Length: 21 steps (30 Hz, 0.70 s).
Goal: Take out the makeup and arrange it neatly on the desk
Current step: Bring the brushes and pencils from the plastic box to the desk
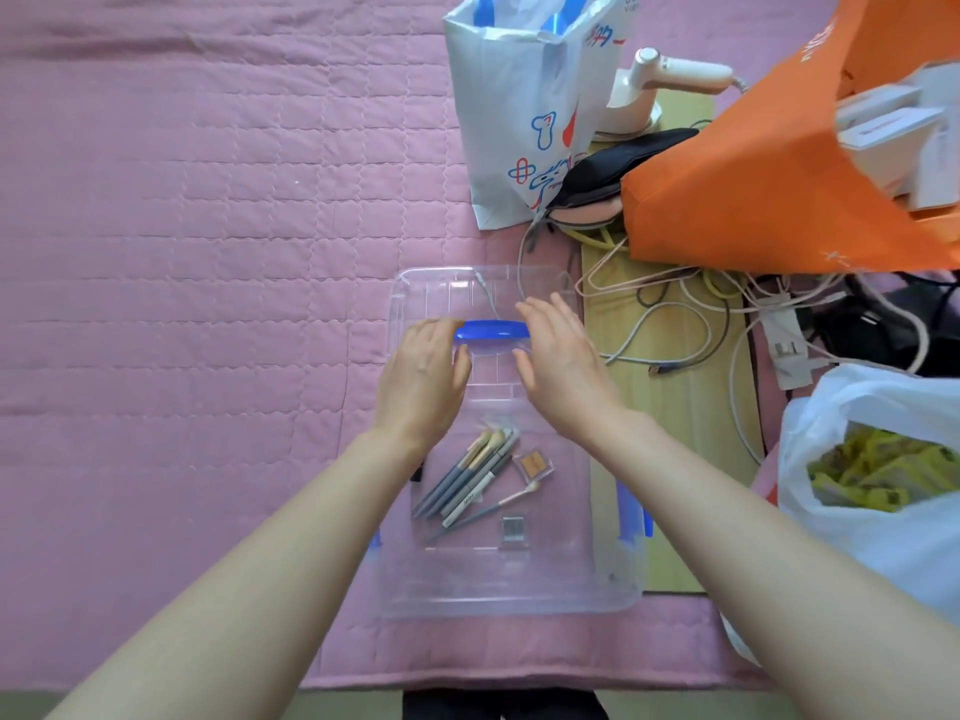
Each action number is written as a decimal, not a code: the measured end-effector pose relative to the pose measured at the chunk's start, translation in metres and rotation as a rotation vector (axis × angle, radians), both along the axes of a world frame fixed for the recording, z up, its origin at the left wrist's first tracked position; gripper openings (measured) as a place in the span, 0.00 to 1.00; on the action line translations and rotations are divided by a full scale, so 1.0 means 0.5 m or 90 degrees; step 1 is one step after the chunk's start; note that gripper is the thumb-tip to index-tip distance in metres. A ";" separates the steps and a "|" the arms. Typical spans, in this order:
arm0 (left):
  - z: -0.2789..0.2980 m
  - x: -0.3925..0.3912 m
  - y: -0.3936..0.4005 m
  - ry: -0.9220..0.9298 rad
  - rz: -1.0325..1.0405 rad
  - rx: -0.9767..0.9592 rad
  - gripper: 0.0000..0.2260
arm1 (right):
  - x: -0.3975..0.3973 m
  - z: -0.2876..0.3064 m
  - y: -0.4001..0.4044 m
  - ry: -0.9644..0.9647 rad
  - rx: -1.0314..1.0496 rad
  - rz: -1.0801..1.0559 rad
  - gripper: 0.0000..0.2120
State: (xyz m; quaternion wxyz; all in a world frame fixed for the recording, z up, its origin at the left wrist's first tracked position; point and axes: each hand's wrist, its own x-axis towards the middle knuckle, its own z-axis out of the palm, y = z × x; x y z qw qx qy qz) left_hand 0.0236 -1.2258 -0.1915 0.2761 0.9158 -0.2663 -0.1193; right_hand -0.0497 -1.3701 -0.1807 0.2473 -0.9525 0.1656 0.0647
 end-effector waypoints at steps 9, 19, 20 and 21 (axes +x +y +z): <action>0.059 -0.160 0.105 -0.021 0.090 -0.011 0.10 | -0.179 0.036 0.078 -0.012 0.020 0.039 0.22; -0.057 -0.244 0.135 0.141 0.160 0.067 0.09 | -0.307 -0.057 0.124 0.116 0.075 0.018 0.27; -0.069 -0.242 0.133 0.159 0.172 0.074 0.10 | -0.306 -0.065 0.125 0.124 0.080 0.014 0.28; -0.081 -0.240 0.131 0.176 0.185 0.086 0.11 | -0.302 -0.075 0.125 0.134 0.083 0.009 0.28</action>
